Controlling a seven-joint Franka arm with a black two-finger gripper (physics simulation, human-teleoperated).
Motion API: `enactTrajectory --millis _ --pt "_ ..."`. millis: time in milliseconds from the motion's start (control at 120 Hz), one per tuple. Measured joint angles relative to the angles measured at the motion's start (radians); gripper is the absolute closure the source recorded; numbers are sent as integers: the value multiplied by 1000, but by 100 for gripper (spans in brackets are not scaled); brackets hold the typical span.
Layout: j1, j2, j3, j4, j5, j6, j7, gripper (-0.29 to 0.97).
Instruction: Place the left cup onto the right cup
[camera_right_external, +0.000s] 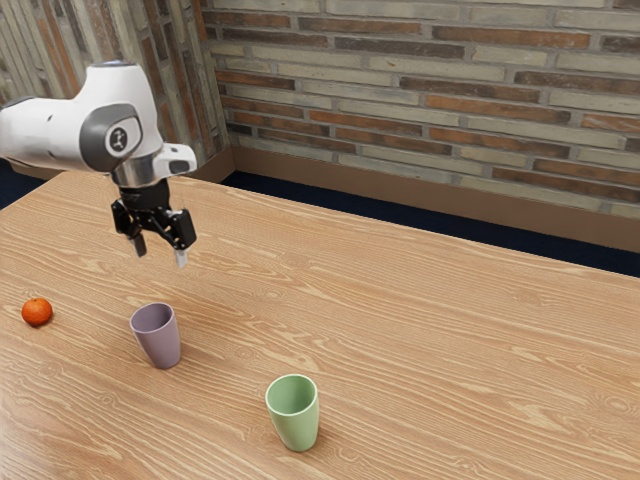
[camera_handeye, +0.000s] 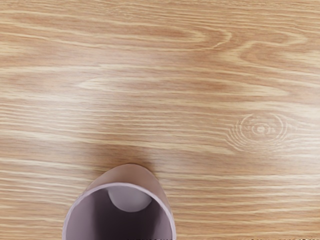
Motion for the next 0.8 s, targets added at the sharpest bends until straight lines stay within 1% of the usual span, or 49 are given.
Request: enactTrajectory --millis 142,317,400,800 --pt "-15 -24 -20 -73 5 53 3 2" --pt "-33 -90 -44 -196 6 116 2 2" --pt "-26 -109 -48 -247 7 145 1 2" --pt "7 -99 -50 -271 8 207 -4 2"
